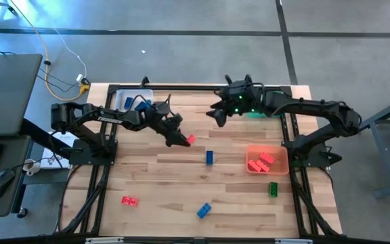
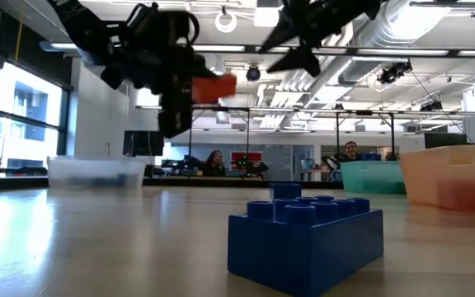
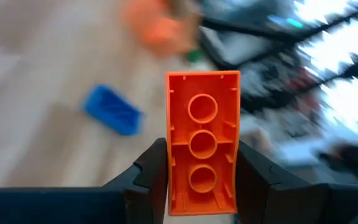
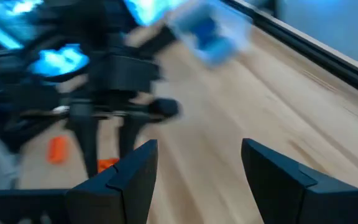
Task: Sort & place blocks by color
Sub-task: Put the orange game piece into the orange bin
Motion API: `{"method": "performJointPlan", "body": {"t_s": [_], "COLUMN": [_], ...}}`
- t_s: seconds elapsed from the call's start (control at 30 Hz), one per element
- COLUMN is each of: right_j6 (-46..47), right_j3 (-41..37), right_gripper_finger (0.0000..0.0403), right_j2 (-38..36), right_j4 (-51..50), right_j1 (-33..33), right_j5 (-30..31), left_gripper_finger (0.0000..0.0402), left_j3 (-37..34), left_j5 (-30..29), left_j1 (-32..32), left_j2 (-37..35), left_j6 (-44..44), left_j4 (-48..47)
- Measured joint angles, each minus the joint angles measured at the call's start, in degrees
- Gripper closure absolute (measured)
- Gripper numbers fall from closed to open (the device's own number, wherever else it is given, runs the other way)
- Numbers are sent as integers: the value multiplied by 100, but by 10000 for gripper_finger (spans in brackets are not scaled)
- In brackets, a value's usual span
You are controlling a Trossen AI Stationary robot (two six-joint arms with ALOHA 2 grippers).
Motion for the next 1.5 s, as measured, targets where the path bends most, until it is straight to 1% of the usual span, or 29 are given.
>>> {"method": "performJointPlan", "body": {"t_s": [0.1,0.17,0.3,0.37,0.47,0.53,0.67,0.73,0.87,1.07,1.17,1.4,1.5], "right_j6": [-185,-191,-434,-595,-800,-936,-1385,-1520,-1550,-1550,-1593,-1763,-1834], "right_j3": [0,0,0,0,0,0,0,0,0,0,0,0,-1], "right_gripper_finger": [183,183,183,183,183,183,183,183,183,183,183,183,183], "right_j2": [0,0,0,0,0,0,0,0,0,2,2,2,2], "right_j4": [447,720,1168,1370,1675,1867,2126,2169,2181,2373,2530,2546,2879], "right_j1": [216,351,618,747,918,1035,1231,1302,1348,1342,1354,1428,1445], "right_j5": [-387,-604,-933,-1091,-1330,-1356,-1316,-1316,-1314,-1284,-1322,-1335,-1337], "left_gripper_finger": [292,292,292,292,292,291,291,291,291,291,291,291,291], "left_j3": [0,0,0,0,2,6,56,244,812,1529,1711,1946,2009], "left_j5": [840,1280,1959,2148,2322,2456,2671,2687,2678,2806,2856,2870,2866], "left_j1": [0,0,-6,-11,-11,-11,-9,-9,-9,2,4,4,-11], "left_j2": [-2,-2,-2,-2,-2,-2,-2,-2,-2,-9,-9,-4,-4], "left_j6": [-35,-161,-252,-381,-639,-922,-1732,-2055,-2337,-2321,-2335,-2346,-2347], "left_j4": [308,395,410,413,518,859,1895,2090,2069,1865,1855,1682,1689]}}
